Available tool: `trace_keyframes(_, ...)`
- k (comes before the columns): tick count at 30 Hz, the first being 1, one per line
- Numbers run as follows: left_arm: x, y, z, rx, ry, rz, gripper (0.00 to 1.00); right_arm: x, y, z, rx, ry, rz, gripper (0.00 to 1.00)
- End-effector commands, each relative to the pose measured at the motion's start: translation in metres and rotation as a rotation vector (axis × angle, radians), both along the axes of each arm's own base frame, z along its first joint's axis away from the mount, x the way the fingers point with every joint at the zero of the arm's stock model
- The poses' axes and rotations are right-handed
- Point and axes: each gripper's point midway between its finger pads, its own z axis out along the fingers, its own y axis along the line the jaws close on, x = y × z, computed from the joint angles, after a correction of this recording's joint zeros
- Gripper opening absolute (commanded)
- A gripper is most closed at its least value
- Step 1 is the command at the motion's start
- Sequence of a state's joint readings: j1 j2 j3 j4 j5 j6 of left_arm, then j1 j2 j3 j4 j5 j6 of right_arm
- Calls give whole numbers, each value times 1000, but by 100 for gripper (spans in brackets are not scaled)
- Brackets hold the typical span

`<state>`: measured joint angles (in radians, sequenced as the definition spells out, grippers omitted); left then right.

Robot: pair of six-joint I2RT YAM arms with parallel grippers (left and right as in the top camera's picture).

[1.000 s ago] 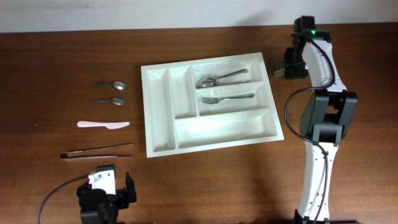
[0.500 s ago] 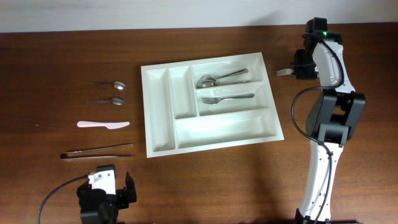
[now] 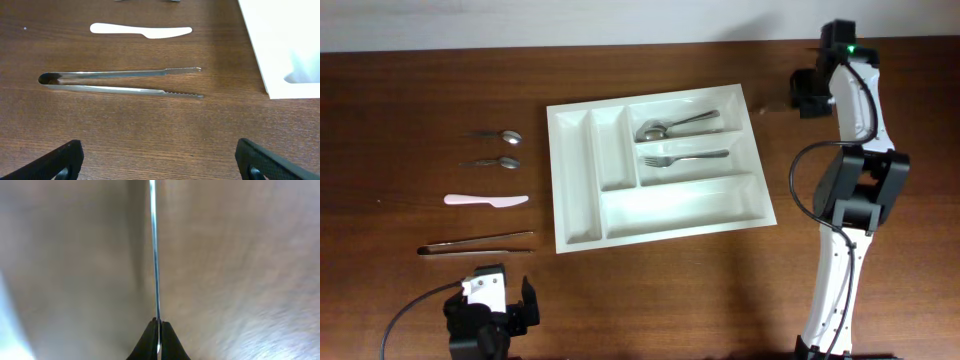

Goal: Pack container
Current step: 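Carry the fork with the right gripper into the tray's top compartment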

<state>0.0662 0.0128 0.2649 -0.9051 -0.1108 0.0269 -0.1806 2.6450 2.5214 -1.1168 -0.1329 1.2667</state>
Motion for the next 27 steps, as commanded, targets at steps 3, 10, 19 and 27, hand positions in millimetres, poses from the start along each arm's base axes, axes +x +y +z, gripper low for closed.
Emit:
trace_keyframes(3, 0, 0, -1, 8, -1, -10, 99, 25, 8, 79, -53, -200, 163, 4)
trace_keyframes(10, 0, 0, -1, 8, -1, -10, 99, 29, 5, 127, -103, -291, 179, 4)
trace_keyframes(19, 0, 0, -1, 8, -1, -10, 99, -2, 54, 107, -18, -161, 342, 4)
trace_keyframes(27, 0, 0, -1, 8, -1, -10, 99, -25, 119, 97, -11, -76, 512, 4)
